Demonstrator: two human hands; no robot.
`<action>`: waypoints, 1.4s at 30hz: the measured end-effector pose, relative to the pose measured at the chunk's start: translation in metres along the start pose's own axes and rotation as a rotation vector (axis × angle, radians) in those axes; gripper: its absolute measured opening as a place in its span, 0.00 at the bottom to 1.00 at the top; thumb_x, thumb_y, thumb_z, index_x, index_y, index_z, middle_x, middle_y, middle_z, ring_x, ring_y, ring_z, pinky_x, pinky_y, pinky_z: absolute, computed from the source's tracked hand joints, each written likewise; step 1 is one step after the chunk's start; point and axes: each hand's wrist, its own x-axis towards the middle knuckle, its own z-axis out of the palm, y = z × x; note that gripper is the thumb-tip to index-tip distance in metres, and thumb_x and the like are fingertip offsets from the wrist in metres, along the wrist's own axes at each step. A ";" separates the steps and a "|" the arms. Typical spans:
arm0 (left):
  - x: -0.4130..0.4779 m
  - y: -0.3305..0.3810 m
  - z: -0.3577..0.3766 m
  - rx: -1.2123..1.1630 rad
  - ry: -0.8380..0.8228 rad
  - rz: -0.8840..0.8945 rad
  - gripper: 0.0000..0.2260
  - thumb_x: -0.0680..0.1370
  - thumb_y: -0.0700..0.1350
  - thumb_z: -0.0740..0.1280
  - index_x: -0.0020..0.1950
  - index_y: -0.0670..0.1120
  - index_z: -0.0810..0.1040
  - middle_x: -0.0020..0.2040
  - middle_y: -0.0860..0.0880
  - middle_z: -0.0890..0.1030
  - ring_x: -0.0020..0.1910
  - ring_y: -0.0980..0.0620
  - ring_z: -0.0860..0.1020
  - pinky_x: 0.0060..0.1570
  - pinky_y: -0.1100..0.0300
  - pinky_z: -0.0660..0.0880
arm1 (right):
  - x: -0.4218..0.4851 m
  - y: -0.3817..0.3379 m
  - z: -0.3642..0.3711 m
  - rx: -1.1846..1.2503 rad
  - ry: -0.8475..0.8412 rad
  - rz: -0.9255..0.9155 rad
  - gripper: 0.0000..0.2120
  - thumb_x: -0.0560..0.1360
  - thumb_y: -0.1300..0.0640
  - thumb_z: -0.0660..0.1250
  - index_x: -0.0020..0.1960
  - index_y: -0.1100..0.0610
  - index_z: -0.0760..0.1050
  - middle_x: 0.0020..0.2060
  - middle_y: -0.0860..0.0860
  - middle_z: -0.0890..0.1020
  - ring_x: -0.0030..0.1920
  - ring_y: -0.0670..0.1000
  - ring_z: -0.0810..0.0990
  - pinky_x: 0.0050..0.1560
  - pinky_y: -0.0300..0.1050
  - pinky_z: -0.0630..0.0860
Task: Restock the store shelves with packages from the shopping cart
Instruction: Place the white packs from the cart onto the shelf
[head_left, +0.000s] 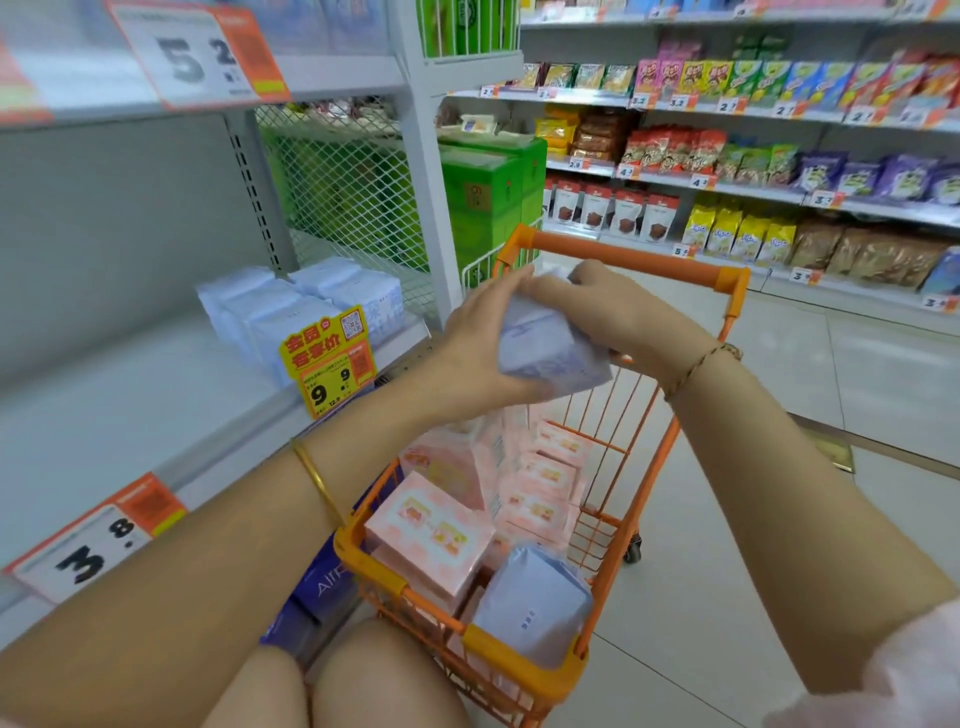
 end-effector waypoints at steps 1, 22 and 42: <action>0.001 0.001 -0.006 -0.046 0.048 -0.019 0.43 0.66 0.43 0.77 0.74 0.51 0.57 0.70 0.50 0.63 0.68 0.55 0.64 0.65 0.61 0.65 | 0.000 -0.009 0.003 0.075 -0.041 -0.044 0.30 0.73 0.33 0.57 0.55 0.59 0.75 0.48 0.55 0.78 0.47 0.56 0.77 0.44 0.48 0.73; 0.022 -0.133 -0.205 0.102 0.271 -0.298 0.44 0.65 0.47 0.78 0.75 0.47 0.58 0.73 0.48 0.64 0.70 0.52 0.64 0.64 0.66 0.62 | 0.125 -0.134 0.125 -0.145 -0.100 -0.672 0.36 0.68 0.58 0.75 0.71 0.59 0.62 0.68 0.56 0.65 0.69 0.54 0.64 0.60 0.34 0.60; 0.131 -0.297 -0.220 0.271 0.398 -0.657 0.35 0.70 0.53 0.73 0.70 0.40 0.64 0.68 0.42 0.68 0.64 0.43 0.71 0.58 0.53 0.71 | 0.208 -0.101 0.223 -0.626 0.040 -0.369 0.14 0.80 0.57 0.55 0.64 0.55 0.71 0.62 0.57 0.72 0.64 0.62 0.66 0.62 0.57 0.65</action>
